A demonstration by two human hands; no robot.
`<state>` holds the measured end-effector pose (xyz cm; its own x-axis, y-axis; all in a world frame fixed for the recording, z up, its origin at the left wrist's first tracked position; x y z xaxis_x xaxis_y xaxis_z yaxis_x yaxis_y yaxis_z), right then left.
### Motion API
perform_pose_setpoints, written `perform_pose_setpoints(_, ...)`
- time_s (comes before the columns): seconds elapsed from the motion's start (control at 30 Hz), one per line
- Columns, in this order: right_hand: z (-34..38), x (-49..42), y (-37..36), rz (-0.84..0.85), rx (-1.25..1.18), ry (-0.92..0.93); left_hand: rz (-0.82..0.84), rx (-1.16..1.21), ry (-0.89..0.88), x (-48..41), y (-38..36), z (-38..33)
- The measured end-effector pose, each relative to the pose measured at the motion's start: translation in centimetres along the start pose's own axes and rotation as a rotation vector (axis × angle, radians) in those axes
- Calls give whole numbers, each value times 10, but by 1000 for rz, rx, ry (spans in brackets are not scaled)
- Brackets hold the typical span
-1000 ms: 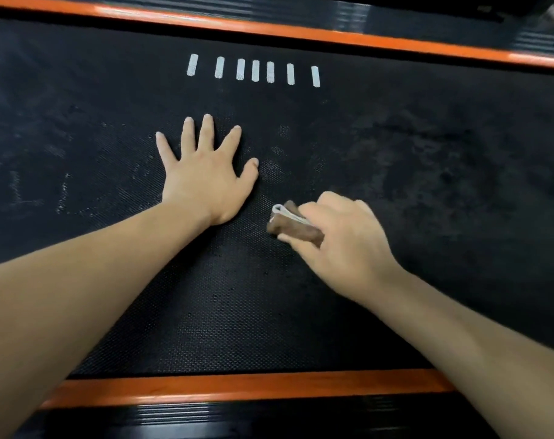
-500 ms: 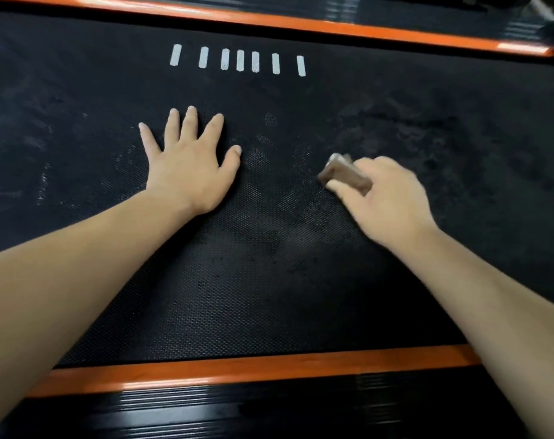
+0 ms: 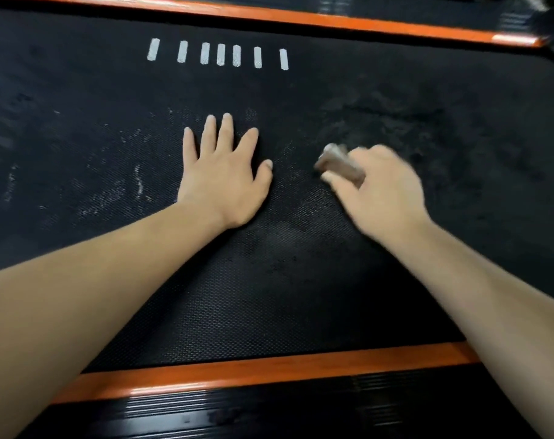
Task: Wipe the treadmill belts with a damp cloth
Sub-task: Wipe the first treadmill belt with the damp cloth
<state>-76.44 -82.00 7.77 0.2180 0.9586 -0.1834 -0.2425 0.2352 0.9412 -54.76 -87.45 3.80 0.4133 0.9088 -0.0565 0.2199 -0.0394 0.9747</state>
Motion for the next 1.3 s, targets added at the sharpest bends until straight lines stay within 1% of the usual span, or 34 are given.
perform_pose_setpoints(0.07, 26, 30, -3, 108, -108, 159, -2, -15, 4, 1, 1, -1)
perform_pose_setpoints(0.1, 27, 33, -3, 147, -137, 209, -2, -17, 3, 1, 2, -2)
perform_pose_setpoints(0.13, 24, 25, -2, 139, -120, 227, 3, -16, 3, 1, 2, -2)
perform_pose_setpoints(0.17, 15, 8, -1, 94, -72, 206, 9, -17, 3, 1, 1, -3)
perform_pose_setpoints(0.2, 3, -15, 0, 54, -17, 116, 14, -17, 3, 1, 2, -3)
perform_pose_setpoints(0.27, -19, -47, 2, 0, 5, -130, 16, -19, 8, 1, 2, -2)
perform_pose_setpoints(0.3, -18, -49, -1, -26, 4, -149, 15, -22, 11, 1, 2, -2)
perform_pose_setpoints(0.33, -9, -41, -3, -22, 8, -107, 13, -26, 11, 0, 2, -2)
perform_pose_setpoints(0.37, 6, -26, -6, 13, -9, -16, 11, -27, 9, 1, 2, -2)
perform_pose_setpoints(0.43, 29, 8, -8, 135, -94, 141, 6, -21, 9, 1, 2, -2)
perform_pose_setpoints(0.47, 30, 13, -7, 179, -103, 184, 7, -19, 10, 1, 3, -3)
perform_pose_setpoints(0.5, 25, 7, -5, 167, -79, 206, 8, -21, 11, 1, 3, -3)
perform_pose_setpoints(0.53, 18, -9, -5, 115, -38, 202, 11, -25, 11, 1, 3, -3)
perform_pose_setpoints(0.57, 9, -31, -5, 66, -4, 138, 13, -27, 11, 1, 3, -3)
perform_pose_setpoints(0.63, -9, -68, -4, 5, -4, -87, 14, -19, 12, 1, 2, -3)
perform_pose_setpoints(0.67, -9, -72, -5, -25, -10, -130, 13, -18, 14, 1, 2, -3)
perform_pose_setpoints(0.7, -1, -66, -8, -28, -8, -112, 10, -18, 15, 1, 2, -2)
perform_pose_setpoints(0.73, 10, -53, -11, 0, -16, -51, 5, -20, 14, 1, 2, -2)
perform_pose_setpoints(0.8, 30, -19, -14, 110, -79, 99, -4, -28, 11, 1, 2, -3)
perform_pose_setpoints(0.83, 32, -13, -13, 160, -96, 145, -5, -33, 10, 1, 2, -4)
perform_pose_setpoints(0.87, 29, -18, -11, 167, -80, 169, -2, -38, 10, 1, 2, -4)
perform_pose_setpoints(0.9, 24, -32, -10, 136, -40, 164, 2, -38, 11, 1, 2, -4)
perform_pose_setpoints(0.93, 15, -51, -8, 94, -2, 113, 5, -36, 9, 1, 2, -4)
perform_pose_setpoints(1.0, -3, -83, -5, 25, 4, -68, 5, -30, 11, 1, 2, -4)
perform_pose_setpoints(1.03, -4, -87, -6, 0, -3, -103, 5, -32, 12, 1, 2, -4)
perform_pose_setpoints(1.07, 2, -83, -9, -7, -2, -75, 6, -36, 12, 1, 2, -3)
perform_pose_setpoints(1.1, 12, -71, -14, 13, -5, -2, 10, -43, 10, 0, 2, -3)
perform_pose_setpoints(1.17, 31, -43, -19, 111, -64, 148, 15, -61, 5, -1, 1, -3)
perform_pose_setpoints(1.2, 33, -38, -19, 154, -81, 184, 21, -63, 4, -1, 1, -3)
perform_pose_setpoints(1.23, 30, -42, -18, 152, -65, 201, 30, -62, 5, -1, 0, -3)
perform_pose_setpoints(1.27, 26, -55, -16, 109, -29, 198, 41, -61, 7, -2, 0, -3)
perform_pose_setpoints(1.3, 20, -75, -15, 57, 12, 155, 50, -57, 9, -2, -1, -3)
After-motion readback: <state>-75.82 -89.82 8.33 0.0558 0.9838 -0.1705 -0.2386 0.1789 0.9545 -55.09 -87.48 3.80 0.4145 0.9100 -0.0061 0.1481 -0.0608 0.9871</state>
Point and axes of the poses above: each hand's wrist, its own x-axis away from the middle knuckle, its own y-axis out of the back of the hand, z = x × y, the point moved 6 cm from there along -x, towards the middle knuckle, and after that the axes turned 11 degrees about -y, right-handed, at the moved point
